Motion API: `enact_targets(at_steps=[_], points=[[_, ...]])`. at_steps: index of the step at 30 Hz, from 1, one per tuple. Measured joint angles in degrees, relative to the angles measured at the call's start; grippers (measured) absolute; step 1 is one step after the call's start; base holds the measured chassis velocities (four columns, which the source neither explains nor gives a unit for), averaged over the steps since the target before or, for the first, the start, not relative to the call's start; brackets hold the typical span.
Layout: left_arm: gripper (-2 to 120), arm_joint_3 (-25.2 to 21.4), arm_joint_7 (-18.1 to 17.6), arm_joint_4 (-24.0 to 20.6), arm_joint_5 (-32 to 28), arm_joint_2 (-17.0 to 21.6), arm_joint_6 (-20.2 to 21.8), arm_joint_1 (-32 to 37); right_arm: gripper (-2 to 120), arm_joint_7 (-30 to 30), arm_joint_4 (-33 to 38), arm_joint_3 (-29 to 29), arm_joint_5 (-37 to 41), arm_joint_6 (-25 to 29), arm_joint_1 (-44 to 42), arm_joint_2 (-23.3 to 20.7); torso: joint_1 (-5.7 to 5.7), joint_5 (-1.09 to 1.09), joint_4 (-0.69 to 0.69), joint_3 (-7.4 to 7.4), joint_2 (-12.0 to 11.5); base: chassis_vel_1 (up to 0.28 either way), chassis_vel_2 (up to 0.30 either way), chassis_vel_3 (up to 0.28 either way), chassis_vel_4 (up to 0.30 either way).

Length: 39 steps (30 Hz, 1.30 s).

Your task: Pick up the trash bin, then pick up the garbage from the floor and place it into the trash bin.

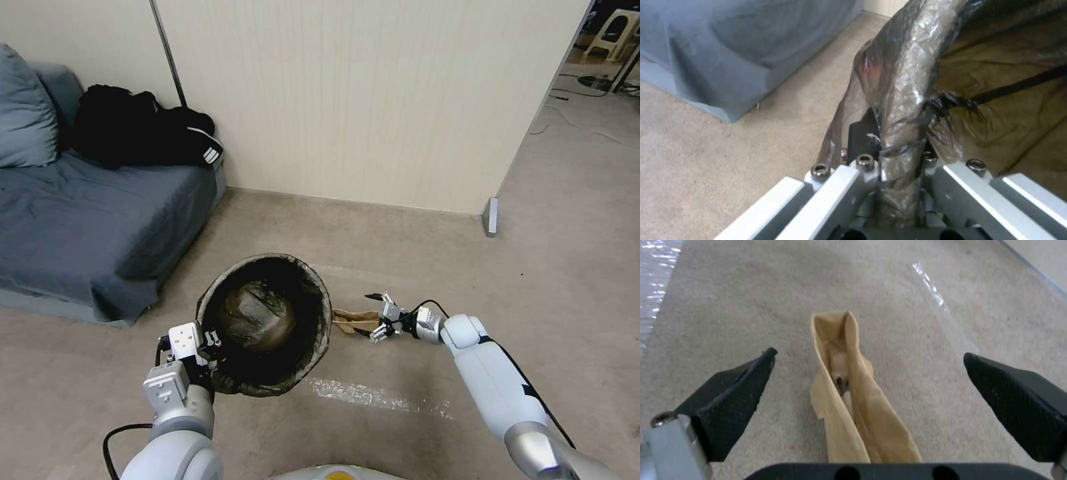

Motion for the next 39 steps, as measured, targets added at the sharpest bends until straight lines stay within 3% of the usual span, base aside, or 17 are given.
enact_targets(at_steps=[20, 24, 39], points=[[0, 0.7, 0.0, -0.3, 0.8, 0.3, -0.2, 0.6, 98, 7.5, -7.2, 0.8, 0.2, -5.7, 0.7, 0.5, 0.00, 0.00, 0.00, 0.00, 0.0, 0.000, 0.000, 0.000, 0.000], [0, 1.0, 0.1, -0.4, 1.0, 0.3, -0.2, 0.6, 90, 8.3, -7.5, 1.0, 0.2, -6.0, 0.4, 0.4, 0.00, 0.00, 0.00, 0.00, 0.0, 0.000, 0.000, 0.000, 0.000], [0, 1.6, 0.1, -0.6, 1.5, 0.3, -0.4, 0.7, 30, 8.9, -7.0, 1.0, 0.9, -6.0, -0.4, 0.4, 0.00, 0.01, 0.00, 0.00, 0.0, 0.000, 0.000, 0.000, 0.000]])
